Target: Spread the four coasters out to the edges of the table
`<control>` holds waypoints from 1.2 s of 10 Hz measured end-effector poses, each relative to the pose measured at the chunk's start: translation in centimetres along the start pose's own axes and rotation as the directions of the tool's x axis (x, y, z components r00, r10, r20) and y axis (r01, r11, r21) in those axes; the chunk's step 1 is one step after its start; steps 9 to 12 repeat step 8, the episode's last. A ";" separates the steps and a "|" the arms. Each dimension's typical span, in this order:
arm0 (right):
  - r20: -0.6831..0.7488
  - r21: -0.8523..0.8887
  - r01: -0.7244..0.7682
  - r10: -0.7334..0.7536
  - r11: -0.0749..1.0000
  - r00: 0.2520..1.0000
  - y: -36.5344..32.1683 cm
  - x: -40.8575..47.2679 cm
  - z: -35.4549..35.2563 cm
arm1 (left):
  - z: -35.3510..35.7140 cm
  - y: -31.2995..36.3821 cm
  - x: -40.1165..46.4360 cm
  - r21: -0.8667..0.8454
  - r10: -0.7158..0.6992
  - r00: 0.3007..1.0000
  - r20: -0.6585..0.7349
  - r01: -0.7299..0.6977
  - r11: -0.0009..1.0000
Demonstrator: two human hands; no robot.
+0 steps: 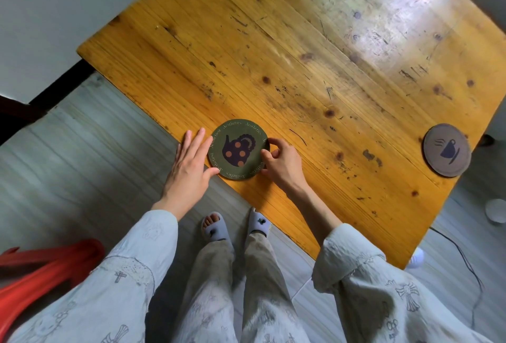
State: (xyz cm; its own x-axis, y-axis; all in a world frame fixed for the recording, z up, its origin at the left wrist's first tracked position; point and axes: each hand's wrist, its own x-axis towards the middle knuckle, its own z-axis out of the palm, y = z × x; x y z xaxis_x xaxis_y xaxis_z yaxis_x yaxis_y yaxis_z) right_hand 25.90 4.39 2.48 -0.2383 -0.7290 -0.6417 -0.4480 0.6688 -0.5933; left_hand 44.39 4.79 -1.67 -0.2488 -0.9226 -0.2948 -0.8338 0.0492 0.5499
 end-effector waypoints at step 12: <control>0.082 0.085 -0.027 0.020 0.996 0.996 -0.4 0.4 -2.5 | 0.1 0.9 -0.4 0.056 -0.073 0.995 -0.062 0.077 0.996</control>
